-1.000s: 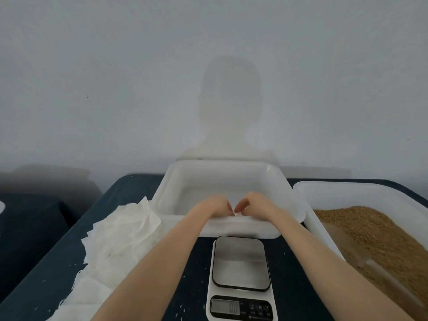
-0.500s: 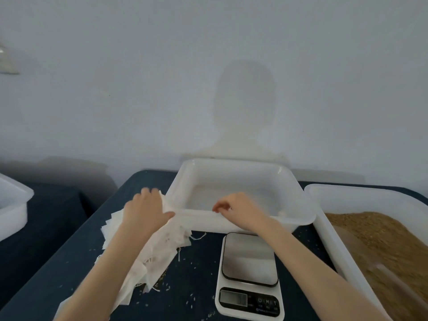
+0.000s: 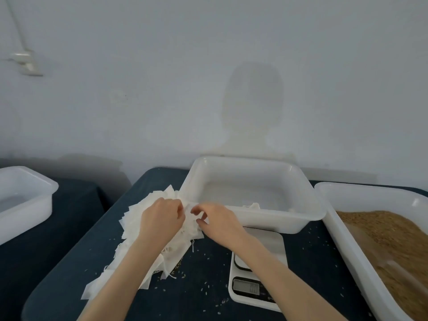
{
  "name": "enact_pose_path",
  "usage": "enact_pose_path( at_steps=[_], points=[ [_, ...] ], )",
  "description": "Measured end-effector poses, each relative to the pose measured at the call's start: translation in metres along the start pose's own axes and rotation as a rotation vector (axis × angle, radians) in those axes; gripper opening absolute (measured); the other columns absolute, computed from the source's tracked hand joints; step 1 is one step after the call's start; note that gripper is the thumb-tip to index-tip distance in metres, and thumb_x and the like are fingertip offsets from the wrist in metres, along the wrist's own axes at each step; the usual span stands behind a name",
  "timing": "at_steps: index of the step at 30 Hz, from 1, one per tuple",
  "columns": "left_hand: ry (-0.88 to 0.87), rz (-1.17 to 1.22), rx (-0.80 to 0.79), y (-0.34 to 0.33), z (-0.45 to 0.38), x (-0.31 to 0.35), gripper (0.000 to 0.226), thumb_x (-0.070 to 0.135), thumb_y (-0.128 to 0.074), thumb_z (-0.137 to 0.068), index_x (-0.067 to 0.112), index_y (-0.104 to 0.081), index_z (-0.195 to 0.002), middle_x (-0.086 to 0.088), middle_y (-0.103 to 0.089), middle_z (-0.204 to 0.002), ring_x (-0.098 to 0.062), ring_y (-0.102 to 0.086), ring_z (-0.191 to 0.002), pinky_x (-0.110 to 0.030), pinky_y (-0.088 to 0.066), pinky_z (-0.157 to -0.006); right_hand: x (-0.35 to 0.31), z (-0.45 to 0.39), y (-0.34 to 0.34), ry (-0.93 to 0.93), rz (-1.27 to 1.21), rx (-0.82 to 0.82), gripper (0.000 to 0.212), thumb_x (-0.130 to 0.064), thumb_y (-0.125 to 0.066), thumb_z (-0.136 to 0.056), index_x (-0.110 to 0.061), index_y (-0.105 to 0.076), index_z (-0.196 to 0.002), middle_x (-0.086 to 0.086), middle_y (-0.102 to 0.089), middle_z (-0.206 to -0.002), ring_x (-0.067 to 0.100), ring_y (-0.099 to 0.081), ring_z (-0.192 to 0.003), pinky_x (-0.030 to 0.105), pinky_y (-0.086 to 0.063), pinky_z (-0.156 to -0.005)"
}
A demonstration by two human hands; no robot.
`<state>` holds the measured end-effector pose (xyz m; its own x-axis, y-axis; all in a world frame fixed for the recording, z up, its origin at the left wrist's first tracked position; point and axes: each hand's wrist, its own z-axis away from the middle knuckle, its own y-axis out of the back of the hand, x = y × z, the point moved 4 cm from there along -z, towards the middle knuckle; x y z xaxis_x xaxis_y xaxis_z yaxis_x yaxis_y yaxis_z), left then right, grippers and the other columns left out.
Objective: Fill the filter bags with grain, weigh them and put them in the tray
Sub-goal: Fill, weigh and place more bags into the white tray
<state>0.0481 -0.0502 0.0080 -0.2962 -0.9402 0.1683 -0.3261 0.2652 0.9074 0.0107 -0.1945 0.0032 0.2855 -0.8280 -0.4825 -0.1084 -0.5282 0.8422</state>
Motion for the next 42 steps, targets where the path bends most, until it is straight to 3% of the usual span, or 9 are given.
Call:
enact_pose_path(
  at_steps=[6,11,13,21,26,31,35,38,42],
  points=[
    [-0.077,0.354,-0.153,0.014,0.006,-0.001,0.023,0.022,-0.05,-0.094,0.037,-0.054,-0.077,0.01,-0.064,-0.078,-0.01,-0.06,-0.074,-0.028,-0.05,-0.072,-0.028,-0.012,-0.004,0.117,-0.016,0.111,0.036,-0.019,-0.061,-0.091,-0.018,-0.05,-0.126,-0.004,-0.044,-0.133,0.015,-0.059,-0.099,0.03,-0.049,-0.082],
    [-0.056,0.705,-0.121,0.031,0.009,0.001,0.023,0.023,-0.061,-0.092,0.044,-0.065,-0.083,0.016,-0.071,-0.08,0.001,-0.064,-0.078,-0.014,-0.048,-0.071,-0.025,-0.006,-0.003,-0.071,-0.528,0.126,0.034,-0.023,-0.052,-0.099,-0.02,-0.049,-0.132,-0.006,-0.057,-0.12,-0.002,-0.057,-0.094,0.017,-0.046,-0.088],
    [-0.056,0.777,-0.13,0.033,0.012,0.01,0.028,0.018,-0.063,-0.091,0.045,-0.067,-0.083,0.018,-0.072,-0.079,0.003,-0.065,-0.077,-0.012,-0.048,-0.071,-0.02,-0.004,-0.001,-0.173,-0.689,0.135,0.033,-0.022,-0.049,-0.1,-0.017,-0.052,-0.133,-0.002,-0.061,-0.118,0.01,-0.058,-0.108,0.028,-0.045,-0.099],
    [-0.021,0.804,-0.122,0.03,0.017,0.059,0.032,0.011,-0.066,-0.084,0.041,-0.063,-0.076,0.017,-0.064,-0.051,0.001,-0.057,-0.047,-0.006,-0.041,-0.054,0.012,0.024,0.03,-0.293,-0.527,0.234,0.032,-0.016,-0.05,-0.098,-0.004,-0.061,-0.125,0.015,-0.069,-0.108,0.03,-0.063,-0.1,0.038,-0.053,-0.088],
    [0.034,0.589,0.001,0.026,0.019,0.089,0.019,0.024,-0.063,-0.085,0.038,-0.05,-0.083,0.012,-0.071,-0.074,-0.006,-0.057,-0.058,-0.022,-0.042,-0.058,0.032,0.047,0.05,-0.268,-0.233,0.218,0.046,-0.021,-0.057,-0.094,-0.021,-0.046,-0.139,-0.001,-0.064,-0.114,-0.001,-0.059,-0.083,0.003,-0.04,-0.068],
    [-0.061,0.504,0.081,0.022,0.019,0.116,0.012,0.027,-0.058,-0.09,0.028,-0.056,-0.102,0.009,-0.072,-0.087,-0.015,-0.065,-0.077,-0.028,-0.046,-0.065,0.039,0.07,0.066,-0.206,0.162,0.368,0.023,-0.01,-0.057,-0.089,-0.029,-0.048,-0.099,-0.011,-0.047,-0.127,0.01,-0.057,-0.073,0.027,-0.048,-0.062],
    [-0.218,0.316,0.097,0.015,0.023,0.138,0.015,0.032,-0.044,-0.098,0.024,-0.048,-0.11,0.003,-0.07,-0.089,-0.018,-0.064,-0.075,-0.024,-0.032,-0.058,0.05,0.08,0.072,-0.178,0.198,0.297,0.033,-0.007,-0.05,-0.089,-0.032,-0.069,-0.099,-0.017,-0.043,-0.136,0.006,-0.055,-0.077,0.019,-0.037,-0.061],
    [-0.278,0.27,0.067,0.01,0.023,0.147,0.017,0.029,-0.04,-0.099,0.022,-0.047,-0.112,0.0,-0.068,-0.089,-0.023,-0.063,-0.078,-0.028,-0.033,-0.058,0.053,0.085,0.072,-0.148,0.166,0.168,0.041,-0.009,-0.044,-0.089,-0.034,-0.071,-0.105,-0.02,-0.054,-0.128,0.004,-0.057,-0.097,0.02,-0.041,-0.069],
    [-0.349,0.517,0.057,0.013,0.024,0.153,0.015,0.027,-0.051,-0.095,0.023,-0.053,-0.109,0.009,-0.069,-0.09,-0.012,-0.063,-0.075,-0.025,-0.043,-0.062,0.059,0.092,0.079,-0.185,-0.109,0.153,0.029,-0.015,-0.048,-0.091,-0.029,-0.072,-0.085,-0.009,-0.068,-0.093,0.012,-0.059,-0.079,0.036,-0.051,-0.073]
  ],
)
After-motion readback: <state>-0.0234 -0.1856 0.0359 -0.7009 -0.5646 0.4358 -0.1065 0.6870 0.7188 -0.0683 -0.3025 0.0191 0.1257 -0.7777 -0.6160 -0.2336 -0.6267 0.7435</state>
